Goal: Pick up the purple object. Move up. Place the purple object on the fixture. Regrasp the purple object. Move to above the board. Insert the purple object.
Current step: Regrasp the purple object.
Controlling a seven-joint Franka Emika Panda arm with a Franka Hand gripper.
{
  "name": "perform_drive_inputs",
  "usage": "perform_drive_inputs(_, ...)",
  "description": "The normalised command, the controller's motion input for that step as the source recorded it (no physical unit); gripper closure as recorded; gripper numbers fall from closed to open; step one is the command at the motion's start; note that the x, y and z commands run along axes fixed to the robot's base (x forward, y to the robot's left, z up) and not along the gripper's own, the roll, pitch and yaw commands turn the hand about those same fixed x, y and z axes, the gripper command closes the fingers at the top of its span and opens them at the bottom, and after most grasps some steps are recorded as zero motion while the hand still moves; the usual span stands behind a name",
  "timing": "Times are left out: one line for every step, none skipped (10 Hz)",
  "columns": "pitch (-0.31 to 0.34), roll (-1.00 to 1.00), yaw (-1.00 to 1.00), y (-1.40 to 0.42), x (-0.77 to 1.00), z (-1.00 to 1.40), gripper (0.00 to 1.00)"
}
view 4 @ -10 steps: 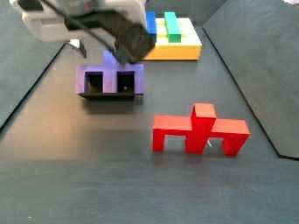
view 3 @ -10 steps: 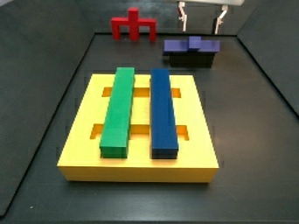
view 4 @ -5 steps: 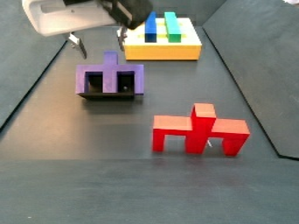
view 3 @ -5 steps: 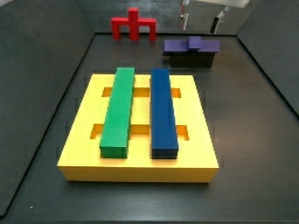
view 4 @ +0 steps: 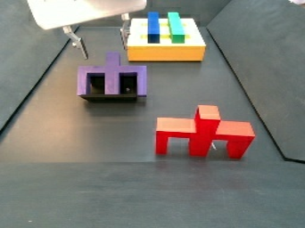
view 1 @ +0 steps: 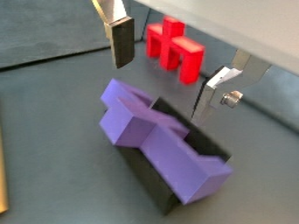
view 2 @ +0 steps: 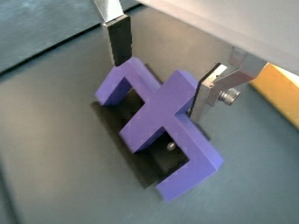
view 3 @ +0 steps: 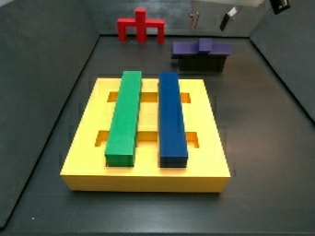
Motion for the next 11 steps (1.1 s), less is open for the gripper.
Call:
perform_drive_inputs(0.040, 0.79, 0.17, 0.00, -0.03, 0.01, 0.00)
perform_drive_inputs(0.023, 0.82, 0.05, -0.10, -0.09, 0.06, 0.00)
perform_drive_inputs(0.029, 0.87, 0.00, -0.22, -0.04, 0.18, 0.00)
perform_drive_inputs(0.000, 0.72, -0.26, -0.35, -0.07, 0.22, 0.00)
perform_drive_inputs(0.000, 0.85, -0.44, -0.40, -0.09, 0.17, 0.00)
perform_drive_inputs(0.000, 0.93, -0.45, -0.35, -0.01, 0.02, 0.00)
perform_drive_inputs(0.020, 0.93, -0.34, -0.26, 0.00, -0.05, 0.00)
perform_drive_inputs(0.029, 0.61, -0.32, -0.20, 0.06, -0.32, 0.00)
perform_drive_inputs(0.023, 0.57, -0.22, -0.14, 0.00, -0.22, 0.00)
perform_drive_inputs(0.069, 0.76, -0.17, -0.13, 0.00, -0.19, 0.00)
perform_drive_inputs(0.103, 0.72, -0.13, -0.05, 0.00, -0.29, 0.00)
